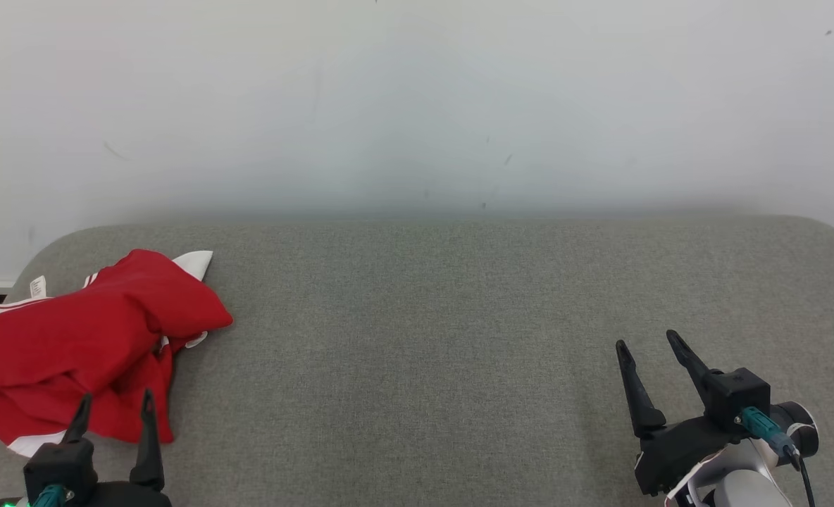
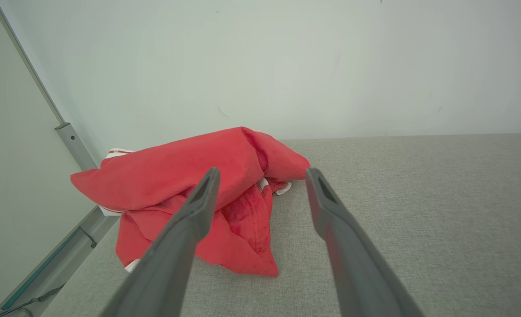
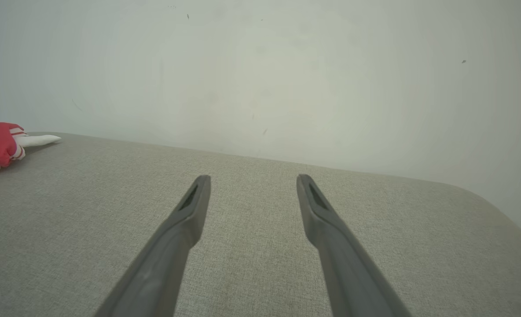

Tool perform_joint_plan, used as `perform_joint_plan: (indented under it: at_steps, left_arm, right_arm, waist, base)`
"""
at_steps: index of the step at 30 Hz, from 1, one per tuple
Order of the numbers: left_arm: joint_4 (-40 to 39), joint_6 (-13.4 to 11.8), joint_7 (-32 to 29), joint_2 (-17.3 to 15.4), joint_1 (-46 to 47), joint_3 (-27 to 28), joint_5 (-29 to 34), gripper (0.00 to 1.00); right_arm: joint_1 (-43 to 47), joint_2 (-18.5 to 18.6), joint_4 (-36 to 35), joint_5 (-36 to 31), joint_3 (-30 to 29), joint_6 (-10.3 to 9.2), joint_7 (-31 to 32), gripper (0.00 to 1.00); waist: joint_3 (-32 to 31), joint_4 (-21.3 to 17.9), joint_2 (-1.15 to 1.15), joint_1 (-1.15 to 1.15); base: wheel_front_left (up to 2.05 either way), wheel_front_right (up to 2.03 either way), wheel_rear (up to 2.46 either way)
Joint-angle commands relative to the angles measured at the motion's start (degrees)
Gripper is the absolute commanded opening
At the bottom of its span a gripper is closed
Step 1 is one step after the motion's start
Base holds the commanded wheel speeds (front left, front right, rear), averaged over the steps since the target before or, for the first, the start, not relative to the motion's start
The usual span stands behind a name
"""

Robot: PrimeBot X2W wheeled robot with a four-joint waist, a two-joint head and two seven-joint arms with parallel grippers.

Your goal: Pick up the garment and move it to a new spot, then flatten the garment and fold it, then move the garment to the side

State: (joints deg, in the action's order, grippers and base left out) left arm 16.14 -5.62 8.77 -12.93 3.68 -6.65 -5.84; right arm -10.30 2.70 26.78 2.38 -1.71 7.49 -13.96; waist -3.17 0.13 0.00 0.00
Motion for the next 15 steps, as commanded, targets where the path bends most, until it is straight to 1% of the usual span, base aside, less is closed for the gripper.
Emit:
perform_joint_plan:
  at_steps: [1,15]
  left_arm:
    - [-0.35,-0.29,-0.06,-0.62,0.11,0.10,-0.25,1.00]
    - [-1.05,-0.83,0.79,-1.00,-0.98,0.07,-1.22,1.00]
  right_arm:
    - [-0.56,0.34,0.11,0.11,-0.23,0.00,-0.26,1.00]
    - [-0.31,0.34,0.42,0.58,-0.02,0.00,-0.48,1.00]
  waist:
    - [0.00,0.09,0.00,0.00]
    - [-0.17,0.63,0.00,0.00]
  base:
    - [0.00,0.00,0.00]
    - [0.00,0.00,0.00]
